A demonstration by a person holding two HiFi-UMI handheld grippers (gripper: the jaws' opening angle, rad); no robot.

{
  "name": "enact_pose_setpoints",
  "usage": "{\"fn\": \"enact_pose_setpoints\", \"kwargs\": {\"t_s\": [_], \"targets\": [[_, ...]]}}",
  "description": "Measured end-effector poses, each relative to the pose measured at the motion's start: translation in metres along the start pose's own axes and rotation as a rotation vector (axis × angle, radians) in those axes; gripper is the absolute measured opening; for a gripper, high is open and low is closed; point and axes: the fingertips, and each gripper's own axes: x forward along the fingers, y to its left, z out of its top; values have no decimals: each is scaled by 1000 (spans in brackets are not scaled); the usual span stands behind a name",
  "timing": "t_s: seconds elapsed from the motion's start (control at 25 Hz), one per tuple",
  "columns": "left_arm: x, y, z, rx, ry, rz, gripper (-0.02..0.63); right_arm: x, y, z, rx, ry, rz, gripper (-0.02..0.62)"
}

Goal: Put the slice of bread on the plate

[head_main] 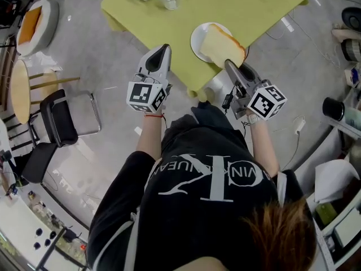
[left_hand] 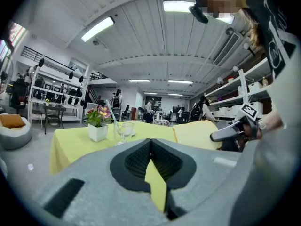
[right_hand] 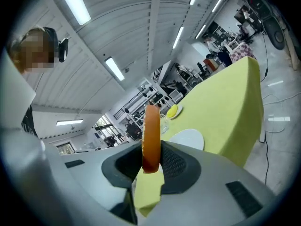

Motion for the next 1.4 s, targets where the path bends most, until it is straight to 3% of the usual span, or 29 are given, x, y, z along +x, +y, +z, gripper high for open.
{"fn": "enact_pose_setpoints", "kwargs": {"t_s": [0.48, 0.8, 1.24, 1.4], "targets": [[15, 5, -10, 8, 43, 2, 9, 33, -12, -6, 223, 83, 32, 95], [40, 31, -9, -11, 66, -48, 9, 59, -10, 0, 372, 41, 50, 98], [68, 33, -7, -12, 84, -134, 9, 65, -26, -6, 471, 23, -24, 97], [73, 32, -7, -11, 87, -151, 9, 56, -45, -20, 439, 102, -185, 113]]}}
